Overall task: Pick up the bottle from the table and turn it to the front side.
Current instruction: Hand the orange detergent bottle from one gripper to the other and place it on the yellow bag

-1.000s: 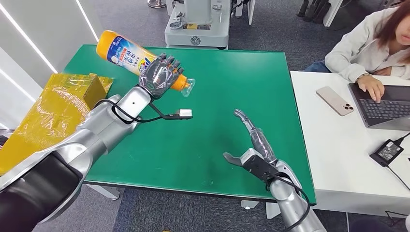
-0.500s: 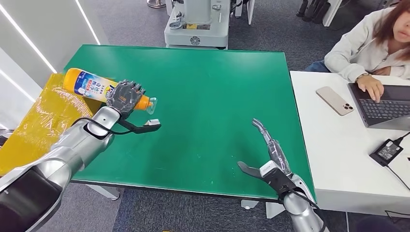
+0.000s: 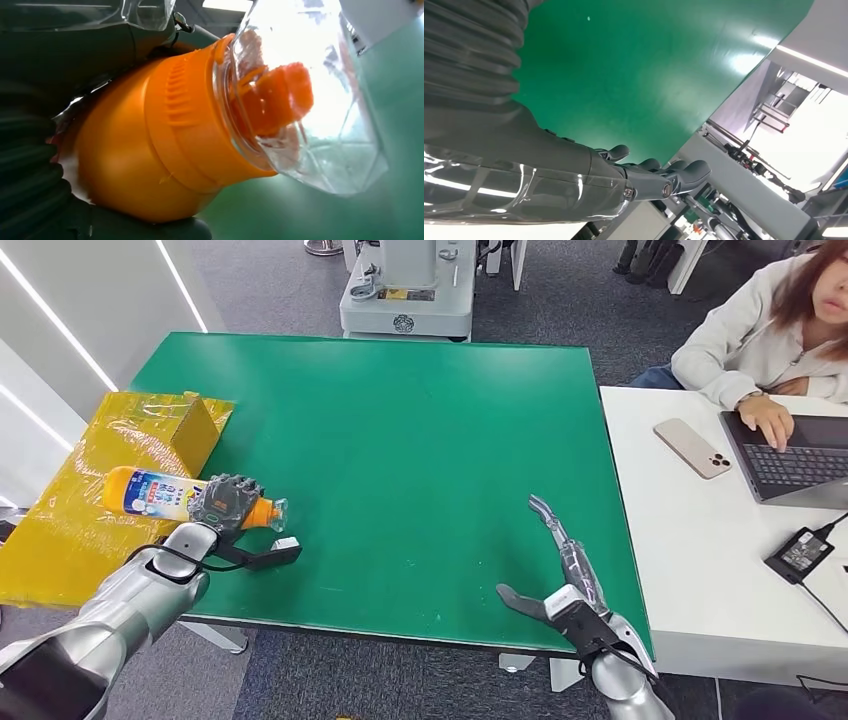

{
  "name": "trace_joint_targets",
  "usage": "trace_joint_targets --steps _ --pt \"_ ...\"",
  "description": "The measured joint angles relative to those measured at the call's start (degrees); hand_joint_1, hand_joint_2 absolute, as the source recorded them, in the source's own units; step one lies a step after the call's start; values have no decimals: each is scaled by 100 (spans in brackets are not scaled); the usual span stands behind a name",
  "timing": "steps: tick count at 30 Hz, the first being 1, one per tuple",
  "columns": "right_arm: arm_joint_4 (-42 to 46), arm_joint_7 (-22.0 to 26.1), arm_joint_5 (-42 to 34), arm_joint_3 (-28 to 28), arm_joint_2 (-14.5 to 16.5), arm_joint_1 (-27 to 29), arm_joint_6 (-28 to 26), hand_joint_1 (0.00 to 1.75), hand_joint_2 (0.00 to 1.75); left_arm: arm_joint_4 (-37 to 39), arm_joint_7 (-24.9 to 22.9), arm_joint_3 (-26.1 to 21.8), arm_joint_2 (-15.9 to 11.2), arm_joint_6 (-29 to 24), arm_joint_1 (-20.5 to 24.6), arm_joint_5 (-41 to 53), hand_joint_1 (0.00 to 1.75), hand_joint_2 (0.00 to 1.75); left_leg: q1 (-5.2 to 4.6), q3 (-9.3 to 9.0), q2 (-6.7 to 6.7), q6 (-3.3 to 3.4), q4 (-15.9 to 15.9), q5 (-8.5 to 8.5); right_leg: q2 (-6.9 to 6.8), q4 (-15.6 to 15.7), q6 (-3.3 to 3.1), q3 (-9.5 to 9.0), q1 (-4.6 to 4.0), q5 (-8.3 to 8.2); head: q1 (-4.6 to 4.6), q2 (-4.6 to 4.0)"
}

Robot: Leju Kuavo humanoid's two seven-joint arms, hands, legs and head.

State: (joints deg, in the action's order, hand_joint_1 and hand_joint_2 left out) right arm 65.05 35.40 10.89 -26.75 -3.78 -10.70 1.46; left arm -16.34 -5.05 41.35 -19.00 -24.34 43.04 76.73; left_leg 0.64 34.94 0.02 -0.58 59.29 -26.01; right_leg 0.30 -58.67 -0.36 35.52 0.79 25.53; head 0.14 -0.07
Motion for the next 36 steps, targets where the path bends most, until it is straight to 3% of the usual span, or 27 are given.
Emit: trace_joint_targets --steps 5,8,12,15,36 --pt "135 -56 52 4 -3 91 77 0 175 22 261 -242 -69 21 -70 -115 175 175 0 0 -1 0 0 0 -2 0 0 0 0 0 0 0" --pt "174 -58 70 2 -3 121 89 0 175 23 426 -381 -63 2 -70 -160 159 175 -1 0 -1 0 1 1 -2 0 -1 -1 0 -2 -1 0" --pt "198 -54 132 1 -2 150 104 0 175 23 467 -476 -42 -37 -48 4 14 175 -1 -1 -1 0 2 1 -1 0 -1 -1 1 -2 0 0" --pt "201 -49 159 -1 -2 152 133 0 175 23 493 -481 -40 -54 -15 165 0 175 0 -1 -1 0 2 1 -1 0 -2 0 0 -2 -1 0" --pt "53 42 -3 -30 -4 152 109 0 175 23 450 -688 127 -113 185 156 0 175 0 -1 -1 0 1 1 -2 0 -2 0 0 -2 -1 0"
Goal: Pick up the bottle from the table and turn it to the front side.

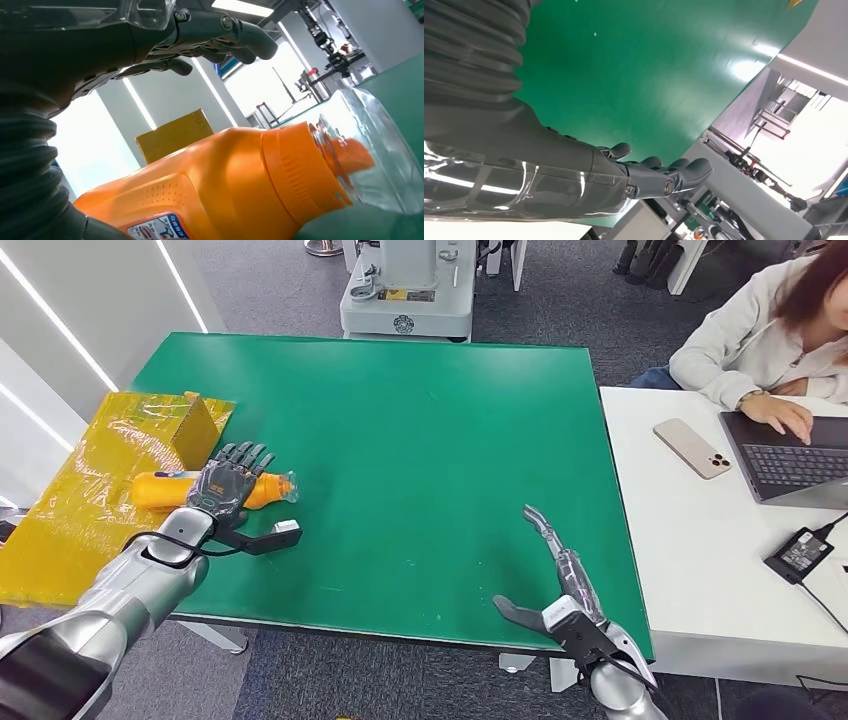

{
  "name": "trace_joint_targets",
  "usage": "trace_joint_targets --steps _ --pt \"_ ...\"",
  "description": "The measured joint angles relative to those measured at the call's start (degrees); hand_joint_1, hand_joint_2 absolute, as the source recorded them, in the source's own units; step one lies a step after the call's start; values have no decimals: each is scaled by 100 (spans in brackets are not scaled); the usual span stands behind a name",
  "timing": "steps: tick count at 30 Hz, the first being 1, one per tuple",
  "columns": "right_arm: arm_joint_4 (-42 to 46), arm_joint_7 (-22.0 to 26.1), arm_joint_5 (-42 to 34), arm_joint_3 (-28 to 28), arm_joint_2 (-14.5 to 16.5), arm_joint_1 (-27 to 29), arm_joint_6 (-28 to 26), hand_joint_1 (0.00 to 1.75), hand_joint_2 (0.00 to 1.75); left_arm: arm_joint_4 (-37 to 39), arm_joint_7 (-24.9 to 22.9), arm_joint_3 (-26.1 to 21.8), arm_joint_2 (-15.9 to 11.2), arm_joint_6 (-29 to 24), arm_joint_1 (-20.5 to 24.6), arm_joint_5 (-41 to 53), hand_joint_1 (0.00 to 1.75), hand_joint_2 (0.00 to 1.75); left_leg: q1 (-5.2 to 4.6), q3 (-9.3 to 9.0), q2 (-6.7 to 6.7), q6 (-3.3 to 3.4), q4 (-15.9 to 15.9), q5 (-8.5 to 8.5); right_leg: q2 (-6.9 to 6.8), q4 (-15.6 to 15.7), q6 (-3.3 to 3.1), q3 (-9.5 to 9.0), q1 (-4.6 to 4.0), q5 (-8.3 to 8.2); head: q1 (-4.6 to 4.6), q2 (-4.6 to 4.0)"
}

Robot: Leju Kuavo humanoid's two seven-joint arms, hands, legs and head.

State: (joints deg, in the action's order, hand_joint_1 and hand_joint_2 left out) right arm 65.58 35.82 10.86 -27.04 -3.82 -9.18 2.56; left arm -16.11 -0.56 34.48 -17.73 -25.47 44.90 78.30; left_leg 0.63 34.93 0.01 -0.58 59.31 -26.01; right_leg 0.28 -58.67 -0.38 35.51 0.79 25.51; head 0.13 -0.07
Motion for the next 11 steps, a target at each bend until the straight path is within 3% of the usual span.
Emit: trace_joint_targets --steps 6,9,11 --pt "13 -54 38 19 0 101 -16 0 175 -1 463 -362 195 -718 -82 -451 0 175 -1 0 -2 0 1 0 -2 1 0 0 1 0 0 0" --pt "116 -79 18 79 20 172 -104 0 175 -91 1492 -838 516 -1195 -158 -1354 0 175 -3 1 -10 0 3 0 -11 4 1 -2 3 0 0 0" --pt "193 -84 -30 127 39 196 -151 0 175 -190 2089 -1156 738 -1244 -203 -1893 0 175 -4 1 -17 1 4 0 -17 5 2 -4 4 1 1 0"
